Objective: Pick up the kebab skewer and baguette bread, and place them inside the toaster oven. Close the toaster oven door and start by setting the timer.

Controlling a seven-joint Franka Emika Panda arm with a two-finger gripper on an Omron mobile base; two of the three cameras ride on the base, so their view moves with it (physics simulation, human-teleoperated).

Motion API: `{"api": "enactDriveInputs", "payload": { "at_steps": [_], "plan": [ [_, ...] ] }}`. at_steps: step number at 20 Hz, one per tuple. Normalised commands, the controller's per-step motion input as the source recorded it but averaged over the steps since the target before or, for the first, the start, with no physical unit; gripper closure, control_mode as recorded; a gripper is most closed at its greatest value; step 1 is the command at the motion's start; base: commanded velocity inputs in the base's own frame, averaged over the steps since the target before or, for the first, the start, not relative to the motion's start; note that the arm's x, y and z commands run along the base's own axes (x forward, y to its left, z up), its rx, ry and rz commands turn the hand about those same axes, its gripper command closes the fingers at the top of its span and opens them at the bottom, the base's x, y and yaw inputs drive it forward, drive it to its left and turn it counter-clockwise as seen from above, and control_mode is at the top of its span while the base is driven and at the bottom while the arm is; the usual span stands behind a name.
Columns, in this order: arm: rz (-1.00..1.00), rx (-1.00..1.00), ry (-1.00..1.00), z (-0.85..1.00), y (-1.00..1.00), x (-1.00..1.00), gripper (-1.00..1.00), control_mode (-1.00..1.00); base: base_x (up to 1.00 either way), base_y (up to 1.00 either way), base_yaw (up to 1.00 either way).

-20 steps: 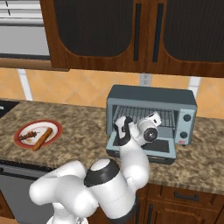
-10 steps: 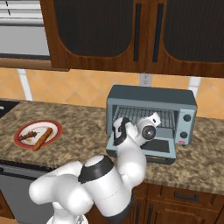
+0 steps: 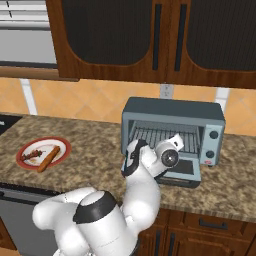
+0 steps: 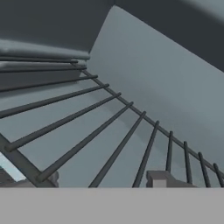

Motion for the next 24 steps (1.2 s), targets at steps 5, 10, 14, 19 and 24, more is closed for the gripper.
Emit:
{"api": "enactDriveInputs", "payload": {
  "at_steps": [5,10,14,19,24],
  "plan": [
    [0.01,0.15,0.11,0.36,-0.03,-0.43,1.00,-1.00,0.00,0.00,0.00],
    [0.02,0.16,0.13,0.41,-0.05,-0.47,1.00,-1.00,0.00,0.00,0.00],
    [0.03,0.15,0.13,0.40,-0.04,-0.45,1.00,-1.00,0.00,0.00,0.00],
    [0.05,0.13,0.13,0.53,-0.10,-0.43,1.00,-1.00,0.00,0.00,0.00],
    [0.07,0.08,0.09,0.92,0.00,-0.56,1.00,-1.00,0.00,0.00,0.00]
  ]
}}
